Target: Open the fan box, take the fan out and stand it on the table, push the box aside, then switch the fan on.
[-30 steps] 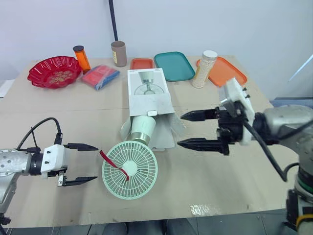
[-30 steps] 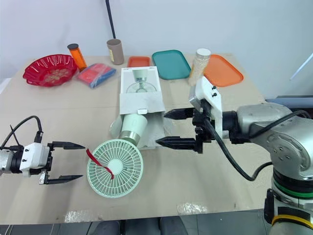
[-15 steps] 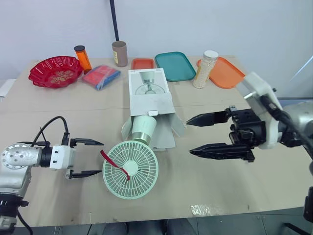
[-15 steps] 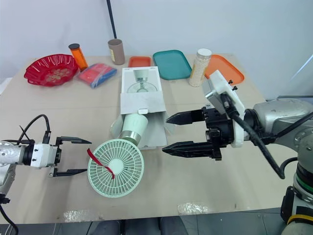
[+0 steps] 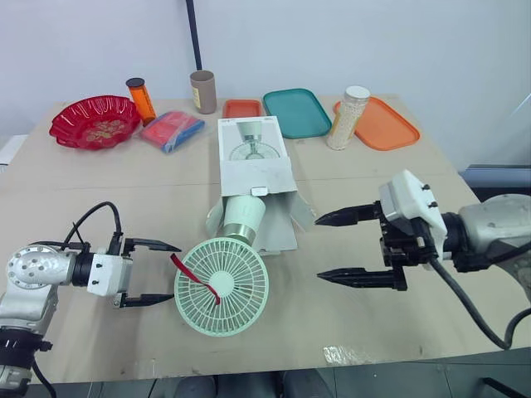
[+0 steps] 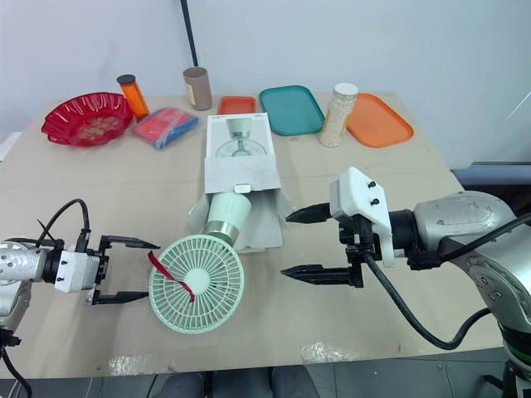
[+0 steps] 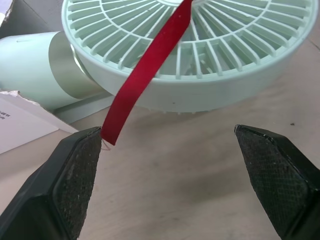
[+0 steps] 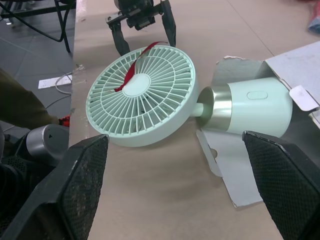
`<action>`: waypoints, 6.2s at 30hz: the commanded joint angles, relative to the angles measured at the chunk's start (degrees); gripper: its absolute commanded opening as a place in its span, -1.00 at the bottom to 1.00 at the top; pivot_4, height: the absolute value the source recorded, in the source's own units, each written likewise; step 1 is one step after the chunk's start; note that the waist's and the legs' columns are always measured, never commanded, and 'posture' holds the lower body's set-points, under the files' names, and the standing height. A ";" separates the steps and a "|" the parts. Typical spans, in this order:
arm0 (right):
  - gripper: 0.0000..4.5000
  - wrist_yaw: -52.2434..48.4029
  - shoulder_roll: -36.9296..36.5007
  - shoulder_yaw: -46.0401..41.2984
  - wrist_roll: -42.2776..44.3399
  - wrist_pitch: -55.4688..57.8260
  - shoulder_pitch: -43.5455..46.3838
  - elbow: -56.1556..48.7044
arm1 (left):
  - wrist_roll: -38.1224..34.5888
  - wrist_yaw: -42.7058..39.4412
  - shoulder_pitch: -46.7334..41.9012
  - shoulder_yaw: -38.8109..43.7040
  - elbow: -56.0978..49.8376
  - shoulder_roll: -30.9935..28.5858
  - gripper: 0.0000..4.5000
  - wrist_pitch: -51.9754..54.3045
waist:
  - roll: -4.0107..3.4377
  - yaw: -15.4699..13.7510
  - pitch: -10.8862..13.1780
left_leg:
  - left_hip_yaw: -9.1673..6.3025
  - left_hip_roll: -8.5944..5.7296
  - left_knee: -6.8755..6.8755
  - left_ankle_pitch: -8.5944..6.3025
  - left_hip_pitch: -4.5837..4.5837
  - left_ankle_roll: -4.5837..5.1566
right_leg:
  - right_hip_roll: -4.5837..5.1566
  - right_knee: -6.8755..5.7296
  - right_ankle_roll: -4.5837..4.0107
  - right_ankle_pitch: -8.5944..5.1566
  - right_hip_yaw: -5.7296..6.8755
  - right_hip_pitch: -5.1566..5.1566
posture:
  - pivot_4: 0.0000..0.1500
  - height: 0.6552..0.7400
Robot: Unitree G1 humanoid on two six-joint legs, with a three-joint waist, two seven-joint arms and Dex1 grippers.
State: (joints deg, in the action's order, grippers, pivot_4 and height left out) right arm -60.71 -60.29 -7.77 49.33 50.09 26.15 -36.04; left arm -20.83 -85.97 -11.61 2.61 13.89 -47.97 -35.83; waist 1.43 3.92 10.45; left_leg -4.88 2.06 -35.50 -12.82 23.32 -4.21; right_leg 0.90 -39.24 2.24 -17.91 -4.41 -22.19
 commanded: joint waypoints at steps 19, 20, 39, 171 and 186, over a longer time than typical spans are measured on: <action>0.94 -4.49 -1.73 -1.07 2.66 -2.85 4.78 3.01 | -5.61 -6.42 -13.81 -8.05 17.80 2.73 1.00 -38.70 | -0.03 -0.67 -0.02 | 0.00 0.01 -0.25 -0.04 -0.01 0.08 | 0.00 -0.04 0.01 0.01 0.04 0.12 | 1.00 1.00; 0.94 -4.58 -1.73 -1.08 2.55 -2.90 4.64 2.95 | -5.59 -6.12 -14.50 -8.41 18.69 2.78 1.00 -39.80 | -0.03 -0.66 -0.02 | 0.00 0.02 -0.26 -0.05 -0.01 0.08 | 0.00 -0.04 0.01 0.01 0.04 0.12 | 1.00 1.00; 0.94 -4.15 -1.35 0.04 2.87 -2.29 5.24 2.44 | 5.42 5.38 -24.74 -8.54 25.81 7.37 1.00 -56.67 | -0.06 -1.13 -0.05 | 0.01 0.05 -0.64 -0.18 0.00 0.32 | -0.01 -0.05 0.03 0.00 0.16 0.31 | 1.00 1.00; 1.00 4.43 -0.26 -1.56 16.05 5.43 12.15 7.14 | -5.97 37.59 29.30 40.84 -41.06 -1.92 -0.04 32.30 | -0.26 -1.33 -0.09 | 0.36 0.40 -0.87 -0.44 -0.08 0.72 | -0.21 -0.04 -0.02 -0.03 0.14 0.40 | 1.00 1.00; 1.00 14.61 7.81 1.15 18.82 9.95 20.65 9.63 | 3.22 47.27 19.29 33.23 -34.02 1.69 -0.04 34.63 | -0.30 -1.32 -0.14 | 0.38 0.51 -0.87 -0.47 -0.12 0.73 | -0.30 -0.05 -0.12 0.03 0.13 0.39 | 1.00 1.00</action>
State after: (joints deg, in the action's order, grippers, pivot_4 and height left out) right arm -47.34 -52.78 -6.03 67.06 59.76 45.04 -26.71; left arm -18.78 -40.53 8.20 35.91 -19.20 -46.46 -1.22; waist 1.13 2.60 10.31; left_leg -4.51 2.57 -36.37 -13.29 23.19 -3.48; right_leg 0.59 -39.30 2.12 -17.87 -4.29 -21.79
